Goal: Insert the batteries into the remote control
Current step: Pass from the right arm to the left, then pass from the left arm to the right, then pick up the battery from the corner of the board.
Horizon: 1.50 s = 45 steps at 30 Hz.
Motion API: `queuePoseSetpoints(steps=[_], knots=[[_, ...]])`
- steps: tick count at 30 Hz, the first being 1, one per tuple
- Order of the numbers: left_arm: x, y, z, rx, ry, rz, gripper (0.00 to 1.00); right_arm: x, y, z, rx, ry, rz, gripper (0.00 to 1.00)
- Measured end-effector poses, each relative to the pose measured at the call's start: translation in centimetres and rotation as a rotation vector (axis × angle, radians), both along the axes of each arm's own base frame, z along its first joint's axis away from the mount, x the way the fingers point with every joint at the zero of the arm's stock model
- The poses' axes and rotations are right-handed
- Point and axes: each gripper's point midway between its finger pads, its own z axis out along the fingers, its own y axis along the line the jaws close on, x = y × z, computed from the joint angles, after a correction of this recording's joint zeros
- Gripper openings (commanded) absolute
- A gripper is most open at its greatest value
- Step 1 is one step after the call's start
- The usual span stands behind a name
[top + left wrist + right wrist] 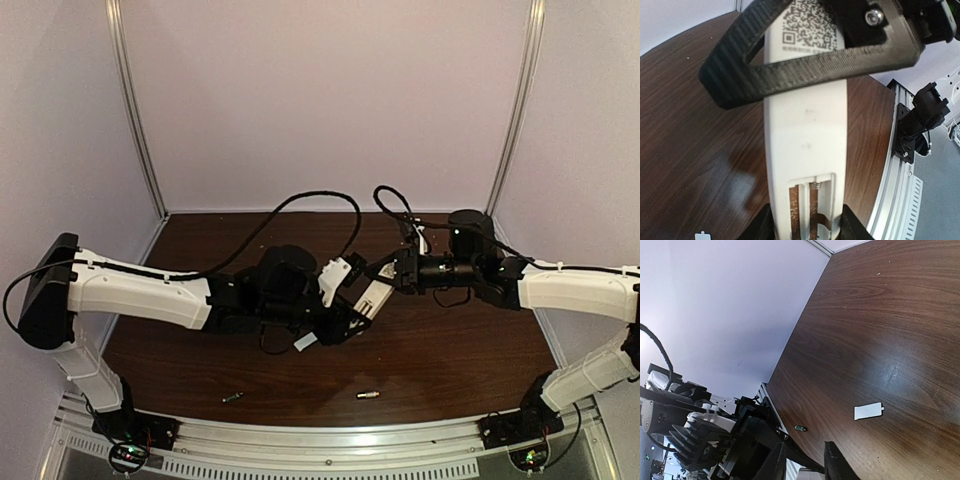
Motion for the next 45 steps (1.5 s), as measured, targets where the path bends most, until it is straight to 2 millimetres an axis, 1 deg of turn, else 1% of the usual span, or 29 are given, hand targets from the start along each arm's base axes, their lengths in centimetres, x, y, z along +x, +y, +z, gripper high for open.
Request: queuePoseSetpoints(steps=[1,4,7,12,16,19,20,21,23,24,25,26,28,31,34,36,38,40,42,45], knots=[[0.0,0.0,0.0,-0.003,0.005,0.003,0.18,0.1,0.0,0.0,0.001,-0.003,-0.005,0.26],[0.2,0.0,0.2,-0.014,0.022,0.028,0.17,0.3,-0.1,0.1,0.001,-0.004,-0.015,0.40],[0.7,0.1,0.3,-0.030,0.050,0.072,0.16,0.4,0.0,0.3,0.011,-0.001,-0.023,0.42],[1.6,0.2,0.7,-0.074,0.094,0.156,0.15,0.6,-0.1,0.6,0.023,-0.009,-0.036,0.34],[1.8,0.1,1.0,-0.097,0.107,0.170,0.15,0.9,-0.2,0.6,0.028,-0.007,-0.053,0.31],[1.8,-0.1,1.3,-0.113,0.115,0.168,0.16,0.9,-0.2,0.8,0.036,-0.009,-0.056,0.23],[1.8,-0.1,1.4,-0.115,0.117,0.166,0.20,0.9,-0.2,0.8,0.037,-0.008,-0.058,0.18],[1.8,-0.1,1.4,-0.118,0.120,0.163,0.27,1.0,-0.2,0.8,0.038,-0.007,-0.062,0.11],[1.8,-0.1,1.4,-0.118,0.122,0.162,0.52,1.1,-0.3,0.7,0.035,-0.009,-0.069,0.03],[1.8,-0.1,1.3,-0.116,0.123,0.161,0.61,1.2,-0.3,0.6,0.034,-0.005,-0.073,0.00],[1.7,-0.1,1.3,-0.111,0.120,0.157,0.67,1.2,-0.3,0.6,0.032,-0.006,-0.074,0.00],[1.8,0.0,1.2,-0.106,0.119,0.152,0.71,1.2,-0.3,0.6,0.033,-0.008,-0.071,0.00],[1.7,0.4,1.0,-0.085,0.123,0.147,0.76,1.3,-0.4,0.6,0.031,-0.011,-0.073,0.00],[1.7,2.0,0.8,-0.030,0.126,0.157,0.83,1.6,-1.1,0.7,0.025,-0.013,-0.088,0.00],[1.2,4.6,1.5,0.023,0.122,0.166,0.83,2.3,-2.5,1.2,0.019,-0.033,-0.122,0.00],[0.4,6.5,1.9,0.061,0.126,0.162,0.79,2.6,-3.4,1.6,0.017,-0.050,-0.139,0.00],[-0.6,8.3,1.7,0.124,0.146,0.153,0.70,2.7,-4.0,1.9,0.015,-0.063,-0.152,0.00],[-1.6,10.1,0.5,0.199,0.181,0.151,0.62,2.6,-4.3,1.7,0.009,-0.064,-0.156,0.00],[-2.8,12.2,-1.6,0.308,0.234,0.156,0.56,2.4,-4.6,1.3,0.000,-0.062,-0.155,0.00],[-4.5,15.6,-4.8,0.490,0.317,0.171,0.51,2.1,-4.7,0.4,-0.012,-0.046,-0.147,0.00]])
